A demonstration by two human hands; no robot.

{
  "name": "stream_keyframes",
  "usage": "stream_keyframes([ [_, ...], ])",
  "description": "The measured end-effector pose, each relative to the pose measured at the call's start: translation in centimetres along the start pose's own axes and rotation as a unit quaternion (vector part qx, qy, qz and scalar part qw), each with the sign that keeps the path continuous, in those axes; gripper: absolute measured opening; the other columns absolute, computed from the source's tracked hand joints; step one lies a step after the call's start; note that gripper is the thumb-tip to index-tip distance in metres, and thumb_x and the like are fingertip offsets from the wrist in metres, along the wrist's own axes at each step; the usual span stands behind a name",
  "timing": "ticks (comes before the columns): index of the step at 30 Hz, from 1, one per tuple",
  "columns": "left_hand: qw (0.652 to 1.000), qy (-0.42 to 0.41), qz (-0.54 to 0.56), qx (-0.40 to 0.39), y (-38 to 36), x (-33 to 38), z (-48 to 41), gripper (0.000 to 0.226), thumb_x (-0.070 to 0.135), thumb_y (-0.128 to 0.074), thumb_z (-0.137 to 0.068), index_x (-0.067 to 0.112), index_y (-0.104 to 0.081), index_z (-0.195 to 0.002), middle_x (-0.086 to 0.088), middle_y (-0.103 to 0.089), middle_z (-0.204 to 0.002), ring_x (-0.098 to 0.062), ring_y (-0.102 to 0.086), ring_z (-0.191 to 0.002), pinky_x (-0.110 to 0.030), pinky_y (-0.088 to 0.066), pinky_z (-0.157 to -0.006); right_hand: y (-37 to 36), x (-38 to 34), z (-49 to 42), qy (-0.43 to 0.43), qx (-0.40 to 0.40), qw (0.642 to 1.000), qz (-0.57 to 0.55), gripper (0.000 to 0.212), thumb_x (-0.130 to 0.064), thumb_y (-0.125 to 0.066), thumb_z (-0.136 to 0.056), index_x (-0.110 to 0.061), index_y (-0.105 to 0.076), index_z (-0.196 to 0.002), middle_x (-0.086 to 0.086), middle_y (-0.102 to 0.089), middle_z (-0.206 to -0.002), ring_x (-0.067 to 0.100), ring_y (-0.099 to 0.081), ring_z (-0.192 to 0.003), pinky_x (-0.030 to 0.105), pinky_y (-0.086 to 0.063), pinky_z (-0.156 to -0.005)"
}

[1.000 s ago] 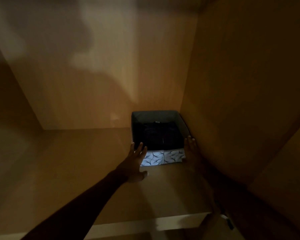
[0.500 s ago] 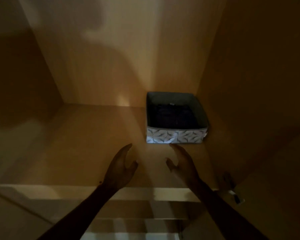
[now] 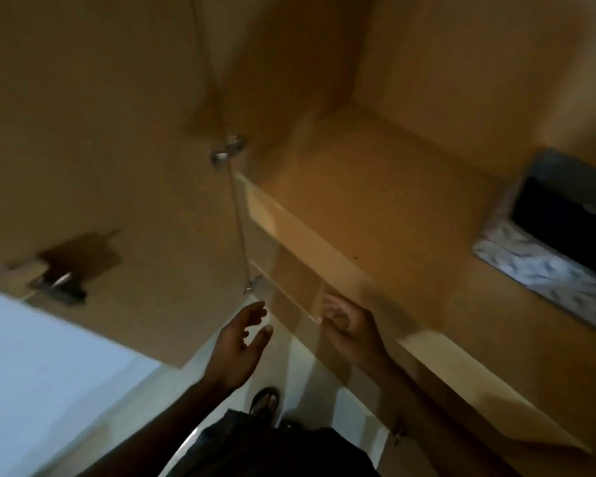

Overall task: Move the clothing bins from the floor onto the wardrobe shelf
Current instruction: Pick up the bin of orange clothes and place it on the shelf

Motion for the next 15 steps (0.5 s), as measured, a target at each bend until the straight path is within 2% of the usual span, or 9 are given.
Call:
stream_keyframes([
  [4,0.987,0.103,0.026,0.124,2.6,-3.3,6.5,0.04,0.029,-0.061,-0.093,0.028,-0.053,-0.131,0.009,-0.061,-0.128,-0.004,-0.057,-0.114,-0.038,-0.052,-0.094,-4.8,-1.1,-0.8,0.041,-0.14,0.989,0.029,0.046,-0.031,-0.067,-0.085,-0.025,-0.057,-0.13,-0.01,-0.067,-0.111,-0.002,-0.06,-0.1,0.022,-0.052,-0.086],
  [9,0.934,0.2,0.074,0.288,3.5,-7.0,16.3,0.035,0.028,-0.062,-0.092,0.028,-0.057,-0.127,0.013,-0.063,-0.123,-0.003,-0.059,-0.113,-0.041,-0.054,-0.092,-12.1,-2.6,0.9,0.103,-0.293,0.949,0.062,0.047,-0.03,-0.067,-0.085,-0.024,-0.057,-0.13,-0.009,-0.067,-0.11,0.002,-0.061,-0.101,0.023,-0.052,-0.086],
  [13,0.874,0.266,0.097,0.394,2.2,-8.6,25.1,0.034,0.028,-0.062,-0.092,0.028,-0.057,-0.126,0.011,-0.063,-0.124,-0.002,-0.059,-0.112,-0.034,-0.052,-0.092,-18.4,-3.8,5.2,0.148,-0.413,0.893,0.099,0.048,-0.031,-0.068,-0.085,-0.022,-0.057,-0.131,-0.009,-0.066,-0.109,0.004,-0.062,-0.101,0.024,-0.051,-0.088],
  [15,0.842,0.29,0.108,0.442,1.6,-9.3,29.6,0.034,0.028,-0.061,-0.092,0.028,-0.057,-0.126,0.011,-0.063,-0.124,-0.004,-0.059,-0.111,-0.035,-0.052,-0.093,-21.6,-4.6,8.2,0.174,-0.468,0.858,0.12,0.048,-0.032,-0.068,-0.084,-0.023,-0.057,-0.13,-0.01,-0.066,-0.109,0.002,-0.062,-0.1,0.024,-0.051,-0.089],
])
Point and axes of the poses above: each hand's wrist, its own z-axis away from the middle knuckle, its own y-axis out of the back of the hand, x = y × z, the point moved 1 cm from there along -z, towards the middle knuckle
